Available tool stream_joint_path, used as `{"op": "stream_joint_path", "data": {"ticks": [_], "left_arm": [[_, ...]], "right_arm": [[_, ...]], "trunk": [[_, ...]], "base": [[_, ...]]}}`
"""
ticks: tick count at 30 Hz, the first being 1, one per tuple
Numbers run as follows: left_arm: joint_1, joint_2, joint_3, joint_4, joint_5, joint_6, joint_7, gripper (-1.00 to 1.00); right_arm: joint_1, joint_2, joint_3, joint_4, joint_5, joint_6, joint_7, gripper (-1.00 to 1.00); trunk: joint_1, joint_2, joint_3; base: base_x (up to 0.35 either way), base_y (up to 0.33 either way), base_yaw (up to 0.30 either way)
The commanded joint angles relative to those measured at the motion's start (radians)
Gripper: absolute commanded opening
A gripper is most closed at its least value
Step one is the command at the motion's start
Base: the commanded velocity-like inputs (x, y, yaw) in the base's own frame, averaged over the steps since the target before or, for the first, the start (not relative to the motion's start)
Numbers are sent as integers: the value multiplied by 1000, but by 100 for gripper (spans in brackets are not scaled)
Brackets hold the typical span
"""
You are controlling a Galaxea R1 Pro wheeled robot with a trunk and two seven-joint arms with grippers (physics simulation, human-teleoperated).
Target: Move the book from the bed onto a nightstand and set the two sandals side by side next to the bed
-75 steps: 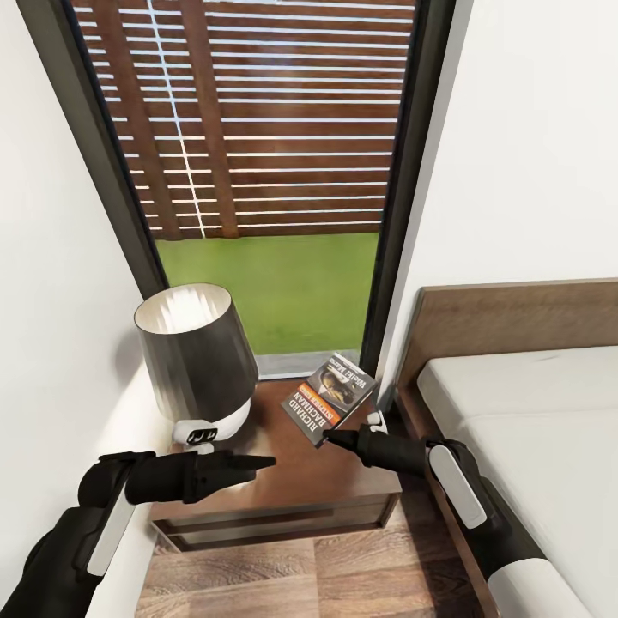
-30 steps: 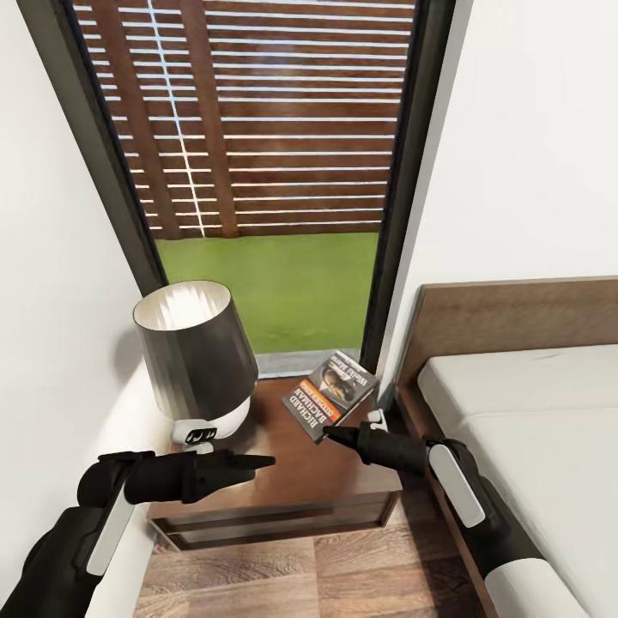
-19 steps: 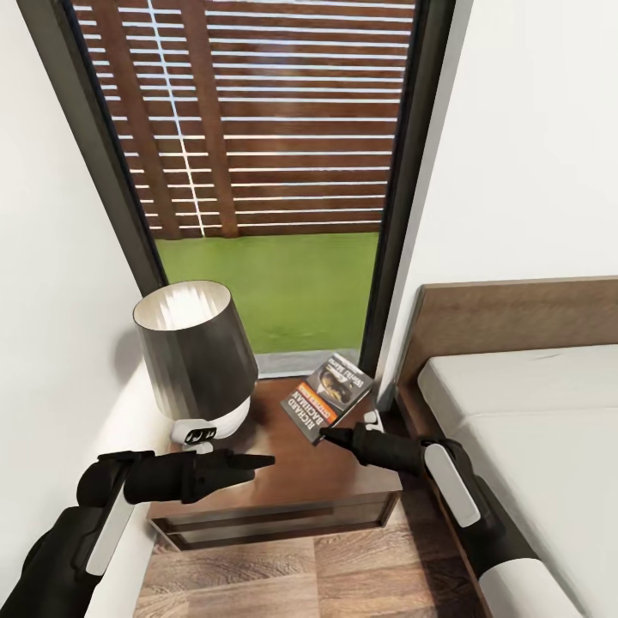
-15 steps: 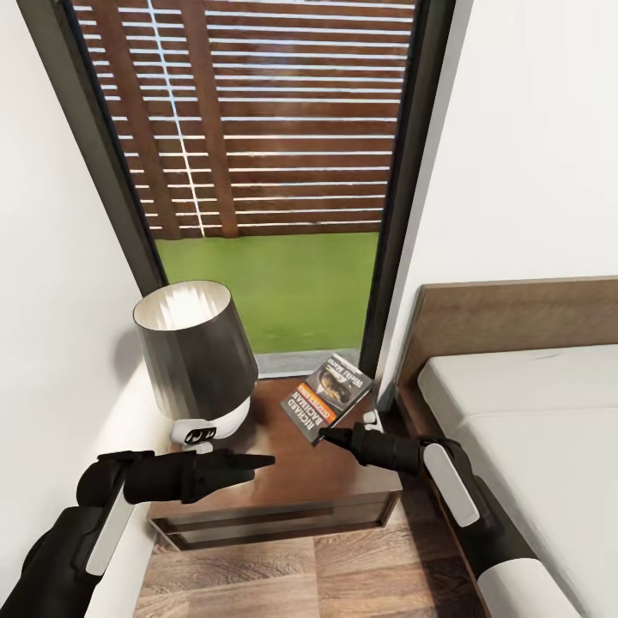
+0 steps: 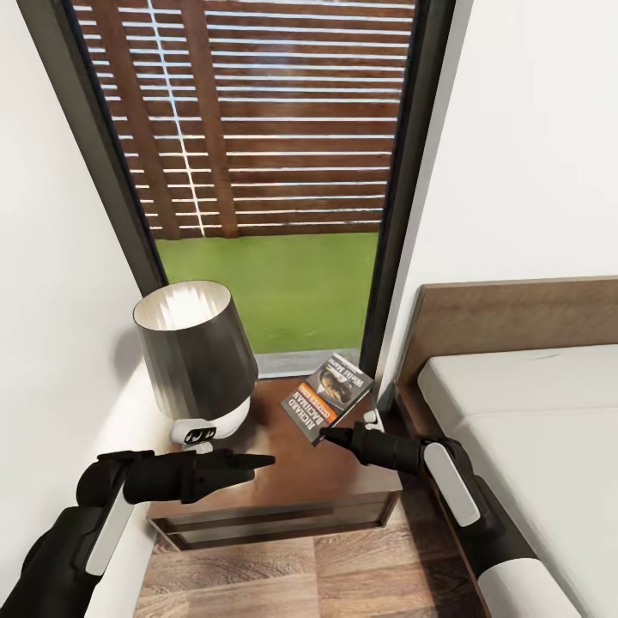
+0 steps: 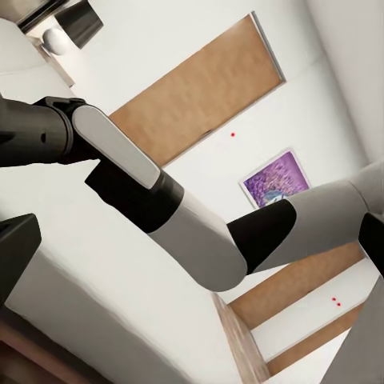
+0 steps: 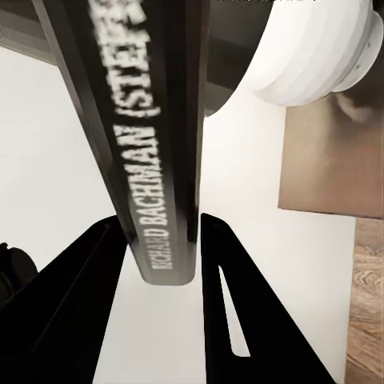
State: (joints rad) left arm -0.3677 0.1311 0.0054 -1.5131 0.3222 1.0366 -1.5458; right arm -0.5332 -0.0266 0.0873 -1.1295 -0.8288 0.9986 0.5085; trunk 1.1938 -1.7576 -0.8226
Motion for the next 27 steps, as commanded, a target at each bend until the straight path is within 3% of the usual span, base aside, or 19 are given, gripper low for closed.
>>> {"op": "stream_joint_path", "data": {"ticks": [1, 19, 27], "left_arm": [[0, 0, 0, -2, 0, 11, -3, 100], [1, -1, 1, -11, 0, 11, 1, 100], [1, -1, 0, -11, -1, 11, 3, 100]], "right_arm": [[-1, -1, 1, -1, 7, 1, 8, -100], [-1, -4, -34, -7, 8, 4, 5, -100], [-1, -3, -71, -6, 4, 15, -49, -100]], "trunk": [[0, 0, -1], [0, 0, -1], [0, 0, -1]], "base": [[0, 0, 0], [0, 0, 0], [0, 0, 0]]}}
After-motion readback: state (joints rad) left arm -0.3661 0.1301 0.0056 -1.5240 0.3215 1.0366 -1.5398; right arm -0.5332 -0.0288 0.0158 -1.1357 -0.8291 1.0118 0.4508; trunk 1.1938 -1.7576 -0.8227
